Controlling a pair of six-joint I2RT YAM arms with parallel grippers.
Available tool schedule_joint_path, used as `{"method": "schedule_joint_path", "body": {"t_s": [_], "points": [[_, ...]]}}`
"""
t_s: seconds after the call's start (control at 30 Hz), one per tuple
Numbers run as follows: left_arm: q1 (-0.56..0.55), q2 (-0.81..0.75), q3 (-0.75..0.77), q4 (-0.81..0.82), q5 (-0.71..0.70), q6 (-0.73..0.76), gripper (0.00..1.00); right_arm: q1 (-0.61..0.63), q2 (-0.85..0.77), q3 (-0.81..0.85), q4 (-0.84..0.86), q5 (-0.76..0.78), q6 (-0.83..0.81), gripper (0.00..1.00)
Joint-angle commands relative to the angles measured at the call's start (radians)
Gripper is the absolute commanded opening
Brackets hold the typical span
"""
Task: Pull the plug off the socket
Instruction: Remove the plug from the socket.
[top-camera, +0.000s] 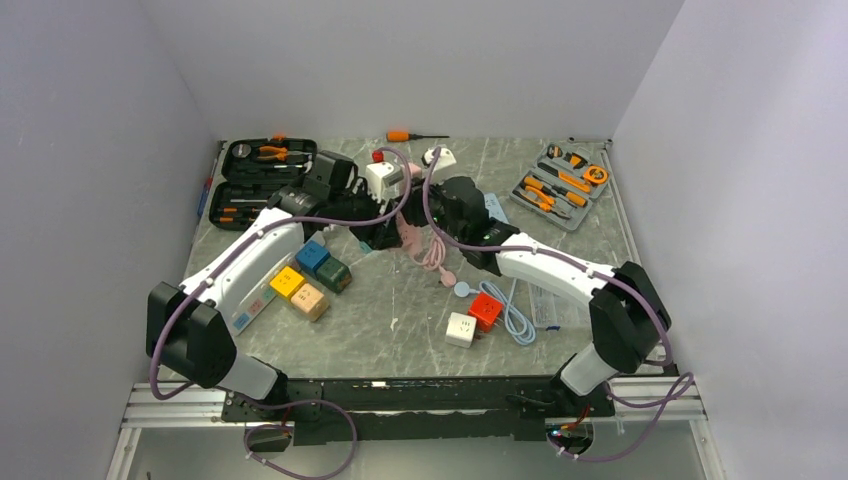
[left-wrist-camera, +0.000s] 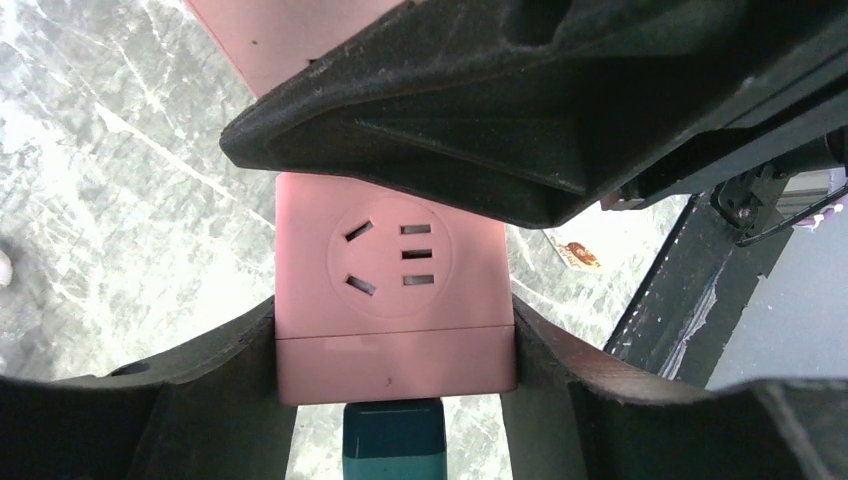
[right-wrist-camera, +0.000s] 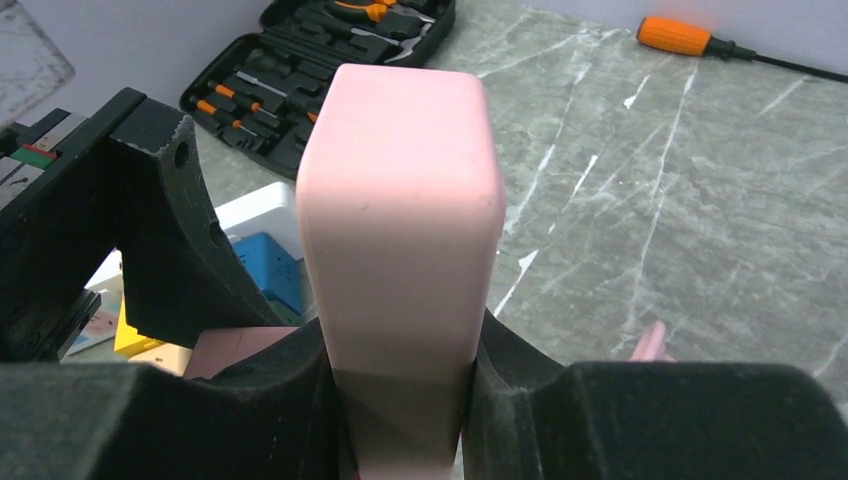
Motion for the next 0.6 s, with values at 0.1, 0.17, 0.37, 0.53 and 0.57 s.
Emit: {"method": "schedule_joint_path", "body": {"t_s": [0.1, 0.17, 0.37, 0.53, 0.57], "points": [[0.081, -0.092, 0.14, -0.099, 0.254, 0.043, 0.0, -0.097, 0.154, 0.062, -0.268, 0.243, -0.227, 0.0], [0.086, -0.1, 0.151, -0.114, 0.284, 0.047, 0.0, -0.1, 0.182, 0.082, -0.3, 0.252, -0.239, 0.0], [0.102, -0.128, 0.167, -0.117, 0.386, 0.02, 0.0, -0.132, 0.21, 0.119, -0.326, 0.219, -0.238, 0.0], [0.12, -0.13, 0.133, -0.097, 0.396, 0.013, 0.0, -0.133, 0.23, 0.186, -0.372, 0.078, -0.228, 0.0], [0.123, -0.132, 0.123, -0.094, 0.392, 0.016, 0.0, -0.134, 0.252, 0.218, -0.4, 0.045, -0.226, 0.0]]}}
